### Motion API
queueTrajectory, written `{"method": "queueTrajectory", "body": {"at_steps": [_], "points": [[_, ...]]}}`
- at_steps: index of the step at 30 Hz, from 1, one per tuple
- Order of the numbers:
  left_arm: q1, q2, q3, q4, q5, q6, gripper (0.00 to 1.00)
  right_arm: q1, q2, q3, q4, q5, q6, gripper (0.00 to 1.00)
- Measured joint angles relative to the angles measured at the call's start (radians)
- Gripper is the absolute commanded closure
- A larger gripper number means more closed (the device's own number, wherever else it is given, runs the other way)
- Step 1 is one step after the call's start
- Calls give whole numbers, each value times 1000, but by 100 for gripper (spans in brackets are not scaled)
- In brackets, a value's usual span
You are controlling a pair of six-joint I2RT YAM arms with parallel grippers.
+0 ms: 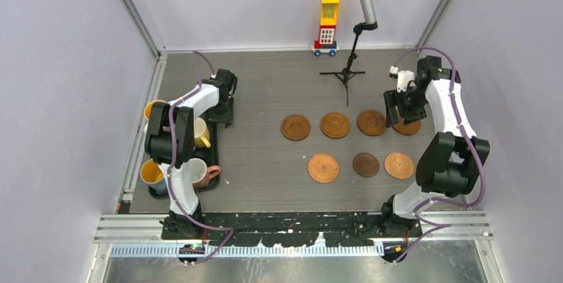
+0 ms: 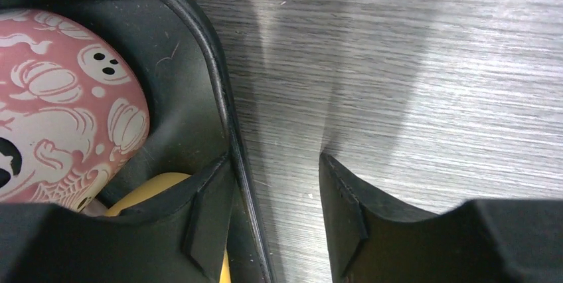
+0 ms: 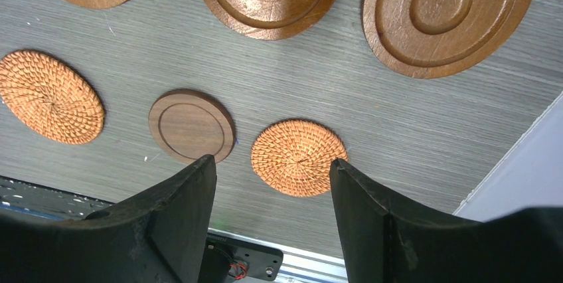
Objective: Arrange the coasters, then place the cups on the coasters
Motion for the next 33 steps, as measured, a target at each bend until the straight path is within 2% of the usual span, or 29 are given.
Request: {"method": "queueTrajectory", "body": {"at_steps": [5,12,22,31,33], "points": [[13,1,0,-5,-5,0,77,0,7,4,-2,9,0,32],[2,3,10,-33,-17,-21,98,0,13,10,-4,9,3,32],[-102,77,125,-137,18,-73,100,1,13,11,-4,13,3,33],[-140,198,327,-193,69,-131,100,1,11,10,-5,18,3,33],[-146,214,356,-191,83,-137,94,1,11,10,-5,19,3,32]]}}
